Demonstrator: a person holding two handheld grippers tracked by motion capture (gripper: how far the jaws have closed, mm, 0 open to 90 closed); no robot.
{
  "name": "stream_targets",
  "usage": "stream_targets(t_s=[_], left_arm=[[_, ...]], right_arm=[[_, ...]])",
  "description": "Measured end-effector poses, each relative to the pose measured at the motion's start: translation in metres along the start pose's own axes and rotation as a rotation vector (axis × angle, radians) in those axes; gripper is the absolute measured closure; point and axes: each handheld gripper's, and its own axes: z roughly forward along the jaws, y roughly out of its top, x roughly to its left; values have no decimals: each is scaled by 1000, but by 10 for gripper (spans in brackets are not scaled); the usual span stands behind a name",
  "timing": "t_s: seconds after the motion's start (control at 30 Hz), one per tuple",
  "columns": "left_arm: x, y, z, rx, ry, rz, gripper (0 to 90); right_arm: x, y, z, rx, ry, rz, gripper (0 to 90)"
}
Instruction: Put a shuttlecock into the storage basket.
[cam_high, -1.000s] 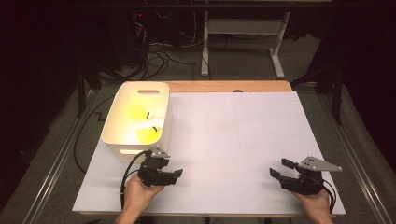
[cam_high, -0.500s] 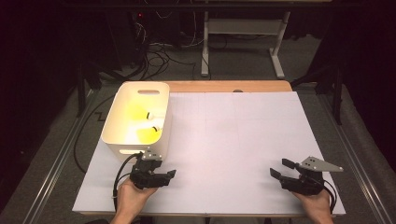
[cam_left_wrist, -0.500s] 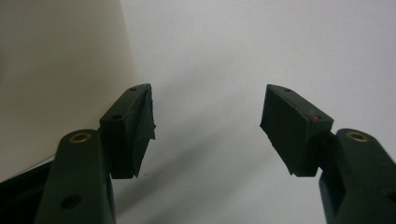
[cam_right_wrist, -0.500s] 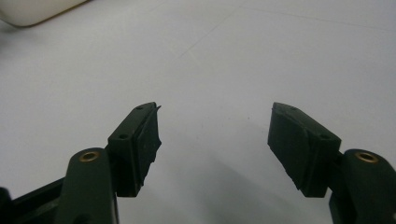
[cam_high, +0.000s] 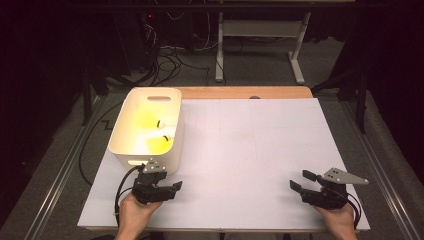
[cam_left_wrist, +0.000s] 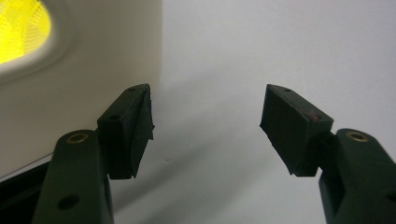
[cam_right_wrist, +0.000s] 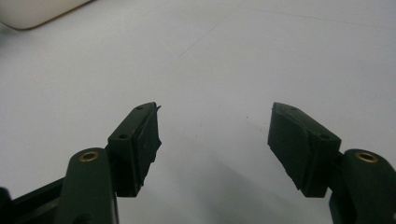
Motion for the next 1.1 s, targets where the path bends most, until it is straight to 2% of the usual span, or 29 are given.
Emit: stream_targets(t_s=[0.3, 0.43, 0.9, 1.1], left_arm=[[7, -3, -8, -11, 18, -23, 351], [8, -3, -11, -18, 27, -19, 356], [16, -9, -18, -49, 35, -44, 368], [20, -13, -20, -65, 56, -46, 375]], right_arm=[[0, 0, 0, 0, 1, -2, 344], [0, 0, 0, -2, -1, -2, 344], [1, 0, -1, -3, -2, -3, 345], [1, 0, -1, -2, -3, -3, 344]])
